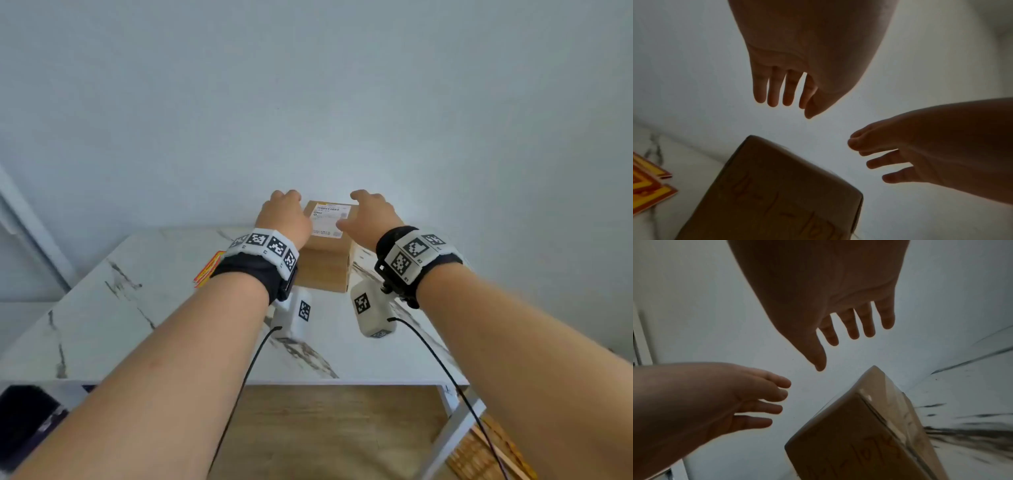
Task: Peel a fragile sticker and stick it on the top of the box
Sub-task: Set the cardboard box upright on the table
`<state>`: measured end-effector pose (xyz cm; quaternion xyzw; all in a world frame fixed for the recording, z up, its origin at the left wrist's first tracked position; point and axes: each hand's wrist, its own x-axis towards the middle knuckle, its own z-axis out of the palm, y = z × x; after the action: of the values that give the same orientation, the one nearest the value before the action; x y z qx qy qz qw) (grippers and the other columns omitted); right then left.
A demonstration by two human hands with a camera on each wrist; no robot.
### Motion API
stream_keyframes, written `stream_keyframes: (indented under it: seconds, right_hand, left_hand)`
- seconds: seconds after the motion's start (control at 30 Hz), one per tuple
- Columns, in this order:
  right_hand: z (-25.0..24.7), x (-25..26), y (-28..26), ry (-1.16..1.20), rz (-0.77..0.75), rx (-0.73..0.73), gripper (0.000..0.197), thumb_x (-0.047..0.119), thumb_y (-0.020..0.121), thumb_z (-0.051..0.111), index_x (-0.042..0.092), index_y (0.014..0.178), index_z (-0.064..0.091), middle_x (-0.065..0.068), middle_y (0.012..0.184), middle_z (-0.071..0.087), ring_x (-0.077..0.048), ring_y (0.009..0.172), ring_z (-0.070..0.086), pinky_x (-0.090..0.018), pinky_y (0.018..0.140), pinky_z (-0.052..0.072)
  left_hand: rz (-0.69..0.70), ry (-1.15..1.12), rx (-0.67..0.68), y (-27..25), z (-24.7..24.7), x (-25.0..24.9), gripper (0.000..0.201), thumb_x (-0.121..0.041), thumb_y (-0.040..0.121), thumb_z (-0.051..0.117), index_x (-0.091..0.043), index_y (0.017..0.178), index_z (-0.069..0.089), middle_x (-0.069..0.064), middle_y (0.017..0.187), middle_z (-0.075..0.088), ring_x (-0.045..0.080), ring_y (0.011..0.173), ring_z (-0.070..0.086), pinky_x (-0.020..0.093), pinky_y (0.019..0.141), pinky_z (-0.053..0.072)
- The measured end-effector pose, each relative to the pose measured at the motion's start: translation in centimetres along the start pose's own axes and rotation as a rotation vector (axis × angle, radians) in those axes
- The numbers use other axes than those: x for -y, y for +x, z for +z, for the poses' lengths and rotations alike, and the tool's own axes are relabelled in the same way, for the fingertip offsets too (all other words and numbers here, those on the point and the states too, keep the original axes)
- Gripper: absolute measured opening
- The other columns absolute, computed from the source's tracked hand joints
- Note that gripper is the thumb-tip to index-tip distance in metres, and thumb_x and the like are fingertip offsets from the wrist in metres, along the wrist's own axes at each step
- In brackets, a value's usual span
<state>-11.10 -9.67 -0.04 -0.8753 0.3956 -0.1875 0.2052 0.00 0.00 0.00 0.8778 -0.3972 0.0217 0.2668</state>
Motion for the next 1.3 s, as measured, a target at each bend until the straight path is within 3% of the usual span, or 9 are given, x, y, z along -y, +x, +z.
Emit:
stream_keyframes:
  seconds: [0.2,0.37,0.47,0.6,0.77,0.87,1.03,1.17,1.3]
  right_hand:
    - [1.2,-0.7,-1.5,0.038,0.091,0.102,0.06,0.035,0.092,0.054,0.015,0.145,0.032,-0.014,0.137,0.049,-0.033,0.119,0.055,-0.041,0.093,0.05]
    - [2.7,-0.9,-1.8,0.157,0.137,0.149,0.055,0.037,0.099,0.045,0.012,0.146,0.03,-0.013,0.135,0.058,-0.03,0.115,0.06,-0.033,0.079,0.044]
    - [3.4,-0.7,-1.7,0.216,0.161,0.169,0.052,0.034,0.097,0.047,0.011,0.143,0.038,-0.01,0.129,0.063,-0.028,0.109,0.063,-0.032,0.08,0.046]
    - [3.7,-0.9,-1.6,0.273,0.211,0.167,0.038,0.031,0.09,0.051,0.01,0.122,0.056,-0.01,0.116,0.066,-0.026,0.093,0.063,-0.032,0.074,0.05]
    - [3.9,-1.5,-2.1,0.394,0.23,0.122,0.053,0.033,0.075,0.057,0.014,0.124,0.052,-0.008,0.12,0.062,-0.026,0.1,0.065,-0.042,0.088,0.056]
    - [3.8,-1.7,-3.1,0.433,0.206,0.064,0.059,0.032,0.071,0.06,0.016,0.127,0.047,-0.006,0.119,0.062,-0.026,0.102,0.065,-0.043,0.088,0.056]
    - [3.1,-2.2,-3.8,0.399,0.167,0.008,0.064,0.019,0.077,0.063,0.014,0.136,0.038,-0.007,0.116,0.063,-0.026,0.1,0.065,-0.032,0.072,0.052]
    - [3.2,-2.7,-4.4,0.276,0.162,-0.054,0.054,0.007,0.08,0.062,0.012,0.127,0.037,-0.01,0.119,0.058,-0.03,0.098,0.065,-0.036,0.073,0.056]
    - [3.8,-2.9,-4.9,0.216,0.181,-0.091,0.037,0.007,0.088,0.054,0.005,0.122,0.038,-0.015,0.124,0.052,-0.037,0.102,0.061,-0.036,0.073,0.045]
  left_hand:
    - [-0.165,0.02,0.126,-1.0,1.5,1.0,0.043,-0.021,0.101,0.034,-0.002,0.138,0.042,0.02,0.139,0.05,0.037,0.123,0.053,0.038,0.093,0.044]
    - [-0.171,-0.021,0.179,-1.2,2.4,1.2,0.044,-0.026,0.103,0.032,-0.002,0.138,0.043,0.018,0.141,0.052,0.034,0.128,0.051,0.038,0.1,0.041]
    - [-0.18,-0.079,0.152,-1.6,2.9,1.4,0.044,-0.028,0.101,0.038,-0.005,0.138,0.044,0.015,0.137,0.055,0.033,0.124,0.054,0.038,0.096,0.043]
    - [-0.224,-0.219,0.158,-1.7,3.0,1.8,0.052,-0.026,0.094,0.049,-0.006,0.141,0.039,0.013,0.14,0.051,0.031,0.123,0.055,0.034,0.091,0.045]
    - [-0.259,-0.416,0.224,-2.8,2.8,2.0,0.057,-0.027,0.073,0.053,-0.017,0.129,0.057,0.011,0.133,0.052,0.031,0.11,0.06,0.04,0.097,0.05]
    - [-0.277,-0.448,0.188,-3.6,2.8,1.8,0.055,-0.022,0.079,0.056,-0.018,0.133,0.052,0.011,0.132,0.043,0.032,0.115,0.055,0.04,0.099,0.047]
    - [-0.199,-0.432,0.095,-4.1,2.7,1.3,0.041,-0.011,0.08,0.061,-0.011,0.119,0.048,0.013,0.121,0.057,0.031,0.103,0.062,0.036,0.079,0.051]
    - [-0.147,-0.381,0.056,-4.8,3.1,0.6,0.033,-0.015,0.085,0.061,-0.005,0.113,0.046,0.013,0.115,0.059,0.031,0.098,0.062,0.033,0.067,0.043]
    - [-0.166,-0.338,0.114,-5.3,3.8,0.5,0.034,-0.019,0.088,0.056,-0.005,0.116,0.042,0.013,0.113,0.06,0.03,0.09,0.059,0.032,0.064,0.042]
